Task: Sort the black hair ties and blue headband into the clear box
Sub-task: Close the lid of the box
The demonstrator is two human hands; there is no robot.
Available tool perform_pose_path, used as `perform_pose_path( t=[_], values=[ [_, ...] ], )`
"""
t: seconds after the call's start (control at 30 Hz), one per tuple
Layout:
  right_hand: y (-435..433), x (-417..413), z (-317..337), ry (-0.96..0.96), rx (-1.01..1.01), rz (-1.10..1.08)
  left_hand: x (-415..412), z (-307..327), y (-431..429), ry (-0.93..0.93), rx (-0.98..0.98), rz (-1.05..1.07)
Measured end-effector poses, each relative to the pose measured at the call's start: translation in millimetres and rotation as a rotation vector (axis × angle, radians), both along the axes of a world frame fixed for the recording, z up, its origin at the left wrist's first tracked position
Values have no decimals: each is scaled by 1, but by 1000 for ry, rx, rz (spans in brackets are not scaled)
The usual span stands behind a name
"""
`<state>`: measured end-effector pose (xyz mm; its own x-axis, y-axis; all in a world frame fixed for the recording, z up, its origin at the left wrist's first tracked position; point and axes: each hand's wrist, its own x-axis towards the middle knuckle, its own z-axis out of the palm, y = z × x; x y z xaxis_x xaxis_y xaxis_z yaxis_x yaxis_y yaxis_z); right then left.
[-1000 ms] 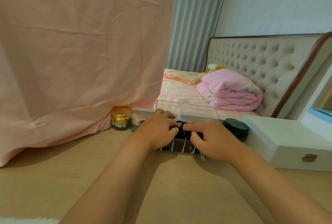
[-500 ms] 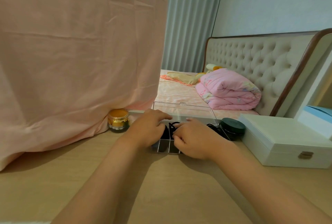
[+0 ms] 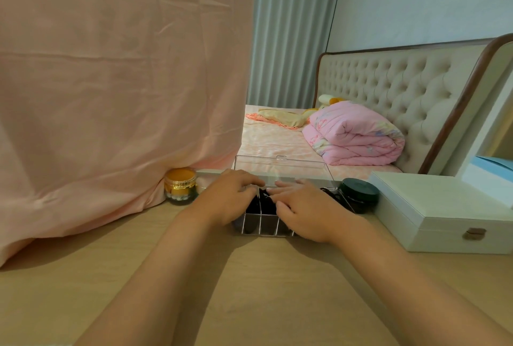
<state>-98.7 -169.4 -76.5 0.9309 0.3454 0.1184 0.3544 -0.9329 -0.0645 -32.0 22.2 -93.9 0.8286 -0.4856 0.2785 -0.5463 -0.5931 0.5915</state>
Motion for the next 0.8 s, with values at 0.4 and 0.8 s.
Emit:
perform_pose_path(
  t=[0.4, 0.8],
  values=[
    [-73, 20, 33, -160, 519, -413, 4, 1, 4, -16, -143, 162],
    [-98, 75, 15, 87, 480, -603, -6, -5, -12, 52, 72, 215]
  ],
)
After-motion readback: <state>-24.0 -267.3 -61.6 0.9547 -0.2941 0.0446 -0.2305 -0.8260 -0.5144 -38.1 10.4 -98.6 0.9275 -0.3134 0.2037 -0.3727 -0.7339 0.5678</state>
